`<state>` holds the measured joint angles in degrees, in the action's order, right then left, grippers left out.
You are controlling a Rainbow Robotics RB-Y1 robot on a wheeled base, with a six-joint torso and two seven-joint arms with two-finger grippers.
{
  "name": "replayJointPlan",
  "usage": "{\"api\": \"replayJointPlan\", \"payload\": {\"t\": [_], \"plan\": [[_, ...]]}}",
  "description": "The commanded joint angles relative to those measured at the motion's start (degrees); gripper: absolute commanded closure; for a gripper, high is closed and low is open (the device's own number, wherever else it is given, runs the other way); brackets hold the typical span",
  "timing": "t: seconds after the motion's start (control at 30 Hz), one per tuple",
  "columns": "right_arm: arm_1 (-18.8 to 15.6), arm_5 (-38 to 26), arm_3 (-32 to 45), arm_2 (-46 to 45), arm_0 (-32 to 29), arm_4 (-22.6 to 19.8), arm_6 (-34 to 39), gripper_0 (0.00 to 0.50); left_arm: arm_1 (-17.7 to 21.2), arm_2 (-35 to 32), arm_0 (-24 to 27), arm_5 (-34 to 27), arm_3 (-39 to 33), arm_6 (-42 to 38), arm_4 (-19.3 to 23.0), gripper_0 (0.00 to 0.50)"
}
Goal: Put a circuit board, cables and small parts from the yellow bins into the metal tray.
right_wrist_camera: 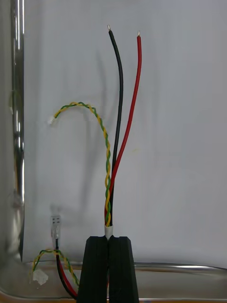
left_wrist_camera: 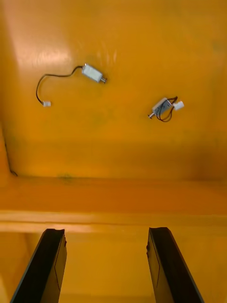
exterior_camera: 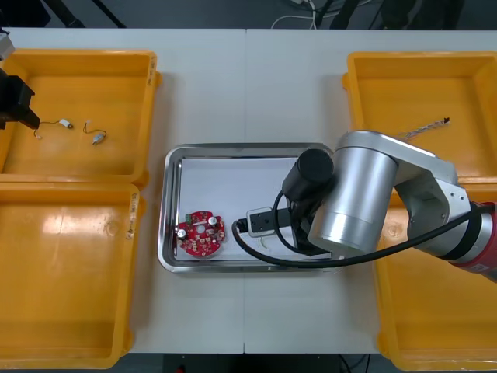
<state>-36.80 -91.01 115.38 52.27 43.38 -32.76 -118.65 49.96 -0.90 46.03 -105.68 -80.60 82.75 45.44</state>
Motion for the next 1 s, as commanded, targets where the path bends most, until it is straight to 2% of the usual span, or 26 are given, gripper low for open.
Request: {"api": "replayJointPlan", "payload": {"t": [0.03, 0.2, 0.47, 0.63, 0.67, 0.73, 0.8, 0.83, 0.9, 1.0], "plan": [[0.7, 1.7, -0.5, 3.4, 2.1, 1.7, -1.3, 0.5, 2.5, -1.3, 4.2, 4.0, 3.7, 4.7, -1.4, 0.0], [1.2, 2.9, -2.3, 4.0, 2.1, 0.6, -1.8, 0.5, 2.5, -1.3, 4.5, 8.8, 7.2, 8.3, -2.0, 0.0], [2.1, 3.1, -2.3, 4.3, 2.1, 1.6, -1.5, 0.5, 1.6, -1.2, 4.5, 14.6, 10.7, 9.7, -2.1, 0.0], [2.4, 3.1, -2.3, 4.4, 2.1, 2.4, -1.5, 0.498, 1.4, 1.6, 4.5, 18.7, 11.9, 9.4, -2.3, 0.0], [2.4, 3.1, -2.3, 4.3, 2.1, 2.4, -1.5, 0.47, 1.4, 2.0, 4.5, 19.2, 12.0, 9.4, -2.3, 0.0], [2.5, 3.1, -2.3, 4.3, 2.1, 2.7, -1.4, 0.224, 1.1, 3.0, 4.5, 21.2, 13.3, 9.4, -1.8, 0.0], [2.6, 3.0, -2.3, 4.4, 2.1, 2.9, -1.3, 0.137, 0.6, 3.1, 4.5, 22.2, 14.0, 9.6, -1.9, 0.0], [2.6, 3.0, -2.3, 4.3, 2.1, 2.9, -1.2, 0.065, 0.2, 3.2, 4.6, 22.7, 14.4, 9.7, -2.4, 0.0], [2.6, 3.0, -2.3, 4.4, 2.1, 3.0, -1.1, 0.0, -0.4, 3.1, 4.6, 23.3, 15.1, 9.8, -2.6, 0.0], [2.6, 2.9, -2.3, 4.3, 2.1, 3.0, -0.8, 0.0, -1.2, 3.2, 4.7, 24.3, 16.1, 10.0, -2.9, 0.0]]}}
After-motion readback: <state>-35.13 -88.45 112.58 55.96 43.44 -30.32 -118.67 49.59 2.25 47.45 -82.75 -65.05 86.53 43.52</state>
